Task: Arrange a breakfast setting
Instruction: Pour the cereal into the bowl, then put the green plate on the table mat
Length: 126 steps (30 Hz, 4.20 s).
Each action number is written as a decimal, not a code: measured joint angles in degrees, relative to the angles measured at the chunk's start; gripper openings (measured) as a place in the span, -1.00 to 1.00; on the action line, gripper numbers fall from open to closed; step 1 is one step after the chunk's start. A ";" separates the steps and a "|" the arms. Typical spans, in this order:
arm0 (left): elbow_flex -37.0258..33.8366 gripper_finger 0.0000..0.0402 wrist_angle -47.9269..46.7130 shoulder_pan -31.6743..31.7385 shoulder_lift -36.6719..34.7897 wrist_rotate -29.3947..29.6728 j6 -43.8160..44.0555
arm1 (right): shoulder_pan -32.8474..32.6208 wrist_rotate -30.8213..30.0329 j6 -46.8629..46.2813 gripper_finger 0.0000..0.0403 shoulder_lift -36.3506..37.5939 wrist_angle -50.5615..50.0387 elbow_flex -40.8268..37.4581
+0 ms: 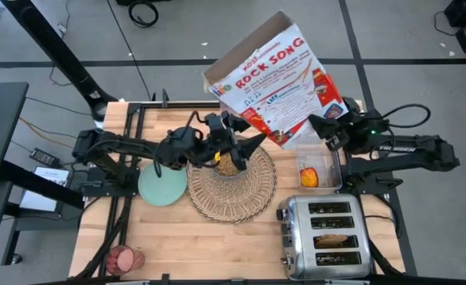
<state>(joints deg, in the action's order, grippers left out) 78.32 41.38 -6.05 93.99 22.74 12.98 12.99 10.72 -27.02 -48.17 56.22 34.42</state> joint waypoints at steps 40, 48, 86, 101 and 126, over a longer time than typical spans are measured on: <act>0.04 -0.31 -45.47 8.73 -22.94 11.15 -3.10 | 2.82 5.12 10.45 0.83 9.90 -29.77 3.14; 0.00 -0.31 -69.52 11.44 -30.69 16.05 2.87 | 2.77 -2.27 11.18 0.83 11.57 -30.26 3.04; -58.55 -0.31 -70.38 19.32 -52.41 41.71 29.87 | -6.17 -24.06 17.90 0.82 -12.98 -19.94 13.10; -57.77 0.19 -72.58 35.69 -52.50 17.09 24.84 | -8.02 -19.63 11.99 0.82 -26.21 -20.21 21.20; -44.87 0.45 -100.73 35.44 -52.37 -17.43 45.33 | -7.89 -15.06 10.44 0.82 -25.39 -24.31 21.55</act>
<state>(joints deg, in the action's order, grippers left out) 33.46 -59.35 29.39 41.63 5.31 58.30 5.10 -4.34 -16.58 -73.56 31.92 55.96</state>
